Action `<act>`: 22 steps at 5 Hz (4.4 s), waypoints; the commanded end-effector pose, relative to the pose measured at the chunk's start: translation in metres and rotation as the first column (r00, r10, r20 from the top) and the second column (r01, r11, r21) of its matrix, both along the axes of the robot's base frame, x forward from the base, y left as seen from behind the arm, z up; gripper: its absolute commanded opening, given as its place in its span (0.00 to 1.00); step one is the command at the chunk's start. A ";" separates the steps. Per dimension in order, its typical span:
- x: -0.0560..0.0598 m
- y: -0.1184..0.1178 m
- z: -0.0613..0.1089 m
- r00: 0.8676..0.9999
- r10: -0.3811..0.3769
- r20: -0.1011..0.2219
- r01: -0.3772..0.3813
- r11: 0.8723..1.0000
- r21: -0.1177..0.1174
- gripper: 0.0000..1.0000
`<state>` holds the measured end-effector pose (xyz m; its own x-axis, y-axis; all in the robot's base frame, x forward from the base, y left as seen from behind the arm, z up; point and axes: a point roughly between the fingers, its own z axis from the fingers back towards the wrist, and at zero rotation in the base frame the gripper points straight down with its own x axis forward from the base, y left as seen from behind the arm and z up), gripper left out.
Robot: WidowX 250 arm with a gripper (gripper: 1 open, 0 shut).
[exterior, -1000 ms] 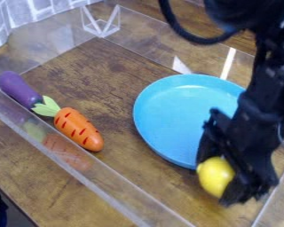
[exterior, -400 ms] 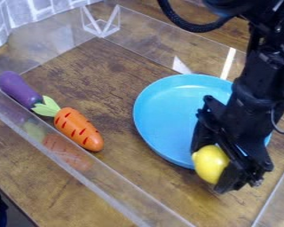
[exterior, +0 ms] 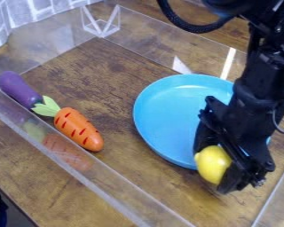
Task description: Put the lemon on the blue tray
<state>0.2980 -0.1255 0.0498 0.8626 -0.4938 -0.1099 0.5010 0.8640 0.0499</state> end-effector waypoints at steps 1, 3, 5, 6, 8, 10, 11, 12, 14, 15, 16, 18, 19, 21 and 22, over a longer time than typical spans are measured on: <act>0.006 -0.004 0.023 0.997 -0.007 0.080 0.010 0.999 -0.044 0.00; 0.009 0.001 0.027 0.997 -0.022 0.077 0.024 0.999 -0.023 0.00; 0.013 0.005 0.031 0.996 -0.037 0.077 0.038 0.999 -0.003 0.00; 0.016 0.008 0.032 0.996 -0.044 0.076 0.044 0.999 0.005 0.00; 0.018 0.012 0.033 0.996 -0.059 0.071 0.057 0.998 0.024 0.00; 0.020 0.017 0.032 0.996 -0.064 0.061 0.061 0.997 0.045 0.00; 0.021 0.019 0.031 0.996 -0.063 0.055 0.061 0.997 0.054 0.00; 0.022 0.021 0.029 0.997 -0.062 0.049 0.059 0.996 0.063 0.00; 0.023 0.026 0.029 0.997 -0.061 0.036 0.058 0.995 0.084 0.00; 0.024 0.028 0.028 0.998 -0.061 0.030 0.058 0.994 0.092 0.00; 0.024 0.031 0.027 0.998 -0.062 0.025 0.059 0.993 0.102 0.00; 0.024 0.039 0.032 0.998 -0.058 0.016 0.056 0.991 0.126 0.00; 0.025 0.043 0.031 0.998 -0.057 0.011 0.055 0.989 0.135 0.00; 0.028 0.050 0.028 0.999 -0.053 -0.003 0.053 0.987 0.153 0.00; 0.030 0.049 0.025 0.999 -0.049 -0.003 0.049 0.988 0.144 0.00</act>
<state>0.3179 -0.0766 0.0608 0.8235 -0.5144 -0.2394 0.5558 0.8159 0.1590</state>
